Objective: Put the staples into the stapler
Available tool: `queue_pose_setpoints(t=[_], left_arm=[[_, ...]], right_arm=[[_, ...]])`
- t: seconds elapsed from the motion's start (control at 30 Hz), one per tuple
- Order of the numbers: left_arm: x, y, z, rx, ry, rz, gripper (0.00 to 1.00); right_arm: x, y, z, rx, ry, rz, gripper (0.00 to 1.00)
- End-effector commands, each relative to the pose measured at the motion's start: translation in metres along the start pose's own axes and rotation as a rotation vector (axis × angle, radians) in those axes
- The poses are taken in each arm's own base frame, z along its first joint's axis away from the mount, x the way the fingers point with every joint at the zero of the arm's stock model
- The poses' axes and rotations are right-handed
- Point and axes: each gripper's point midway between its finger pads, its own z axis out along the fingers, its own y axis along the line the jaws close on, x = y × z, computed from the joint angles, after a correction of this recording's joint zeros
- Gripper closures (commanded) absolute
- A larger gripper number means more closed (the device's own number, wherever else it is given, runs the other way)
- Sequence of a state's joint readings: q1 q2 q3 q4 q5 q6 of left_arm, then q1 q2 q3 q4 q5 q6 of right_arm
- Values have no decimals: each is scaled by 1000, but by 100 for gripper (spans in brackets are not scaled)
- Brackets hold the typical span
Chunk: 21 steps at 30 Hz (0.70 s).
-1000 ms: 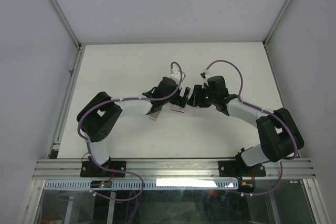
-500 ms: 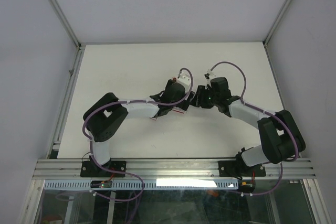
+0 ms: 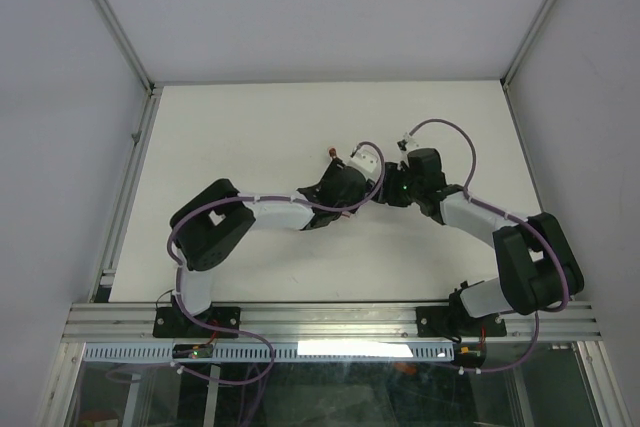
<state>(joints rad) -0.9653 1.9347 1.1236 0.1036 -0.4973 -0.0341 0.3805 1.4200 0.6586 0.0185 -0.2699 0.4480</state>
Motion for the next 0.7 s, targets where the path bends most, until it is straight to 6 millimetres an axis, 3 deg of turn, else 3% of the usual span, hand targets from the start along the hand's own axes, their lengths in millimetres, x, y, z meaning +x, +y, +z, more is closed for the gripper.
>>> queue_pose_setpoints(t=[0.0,0.23,0.37,0.53,0.67], left_arm=[[-16,-8,-1,-27,-38,52,35],[-11,-10,0,-64,-29,102,43],[-16,-13,-5,-57,-31,92,35],[-49,-20,-30,34,-86,-21,15],[-80,-26,-60,153,-147,-122,11]], right_arm=[[-26,9,-8,-33,-97,-8,56],[-26,4,-11,-31,-102,4,57],[-28,2,-12,-32,-105,7,57],[-36,3,-20,-24,-125,-18,56],[-44,3,-26,-8,-141,-44,54]])
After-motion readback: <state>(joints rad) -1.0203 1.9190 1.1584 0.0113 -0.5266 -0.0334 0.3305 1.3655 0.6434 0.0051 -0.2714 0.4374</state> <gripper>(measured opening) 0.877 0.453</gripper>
